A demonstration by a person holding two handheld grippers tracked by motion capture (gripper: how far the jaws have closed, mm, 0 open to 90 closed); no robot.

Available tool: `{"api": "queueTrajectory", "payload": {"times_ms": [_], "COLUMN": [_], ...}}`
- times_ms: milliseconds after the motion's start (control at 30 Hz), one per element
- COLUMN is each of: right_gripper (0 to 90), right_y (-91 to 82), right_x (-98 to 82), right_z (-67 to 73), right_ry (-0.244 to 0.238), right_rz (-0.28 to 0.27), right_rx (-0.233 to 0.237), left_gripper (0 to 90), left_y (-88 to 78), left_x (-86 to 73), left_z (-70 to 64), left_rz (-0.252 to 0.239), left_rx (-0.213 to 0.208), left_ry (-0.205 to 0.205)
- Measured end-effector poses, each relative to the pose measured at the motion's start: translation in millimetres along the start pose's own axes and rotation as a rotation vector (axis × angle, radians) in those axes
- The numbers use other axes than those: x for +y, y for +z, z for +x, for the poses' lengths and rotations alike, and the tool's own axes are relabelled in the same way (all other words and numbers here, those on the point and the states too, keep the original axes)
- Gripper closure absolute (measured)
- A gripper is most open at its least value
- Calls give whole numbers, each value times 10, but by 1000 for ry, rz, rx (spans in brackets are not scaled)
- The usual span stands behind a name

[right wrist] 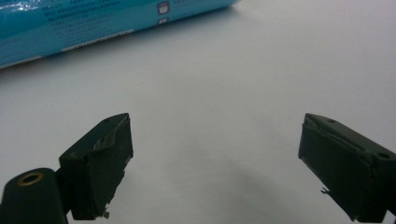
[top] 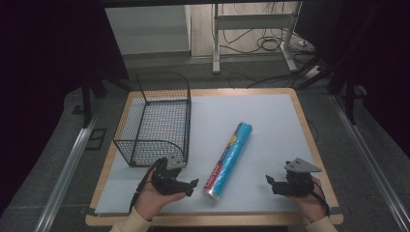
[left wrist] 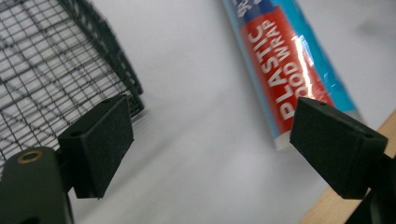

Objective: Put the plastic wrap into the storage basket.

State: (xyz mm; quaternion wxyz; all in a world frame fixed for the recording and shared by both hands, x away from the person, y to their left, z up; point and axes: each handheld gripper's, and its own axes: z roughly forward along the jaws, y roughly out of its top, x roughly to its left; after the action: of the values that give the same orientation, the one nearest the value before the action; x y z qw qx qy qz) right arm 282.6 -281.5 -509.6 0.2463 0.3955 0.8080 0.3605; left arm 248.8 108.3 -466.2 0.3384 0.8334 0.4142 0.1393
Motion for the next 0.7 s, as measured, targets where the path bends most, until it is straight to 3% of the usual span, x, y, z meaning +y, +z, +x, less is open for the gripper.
{"api": "queueTrajectory", "payload": {"times_ms": [233,467,700], "right_gripper": [103,103,109], "right_y": [16,34,22], "right_x": [1,-7,-8], "right_z": [22,19,34], "right_ry": [-10,-11,-25], "right_rz": [4,11,-6], "right_rx": [-2,-1,-14], "left_gripper": [118,114,111], "left_y": [54,105,150], "left_x": [105,313,456], "left_z": [-78,-144,-313], "left_rz": [20,19,20], "left_rx": [-17,-34,-46], "left_ry": [30,64,105]}}
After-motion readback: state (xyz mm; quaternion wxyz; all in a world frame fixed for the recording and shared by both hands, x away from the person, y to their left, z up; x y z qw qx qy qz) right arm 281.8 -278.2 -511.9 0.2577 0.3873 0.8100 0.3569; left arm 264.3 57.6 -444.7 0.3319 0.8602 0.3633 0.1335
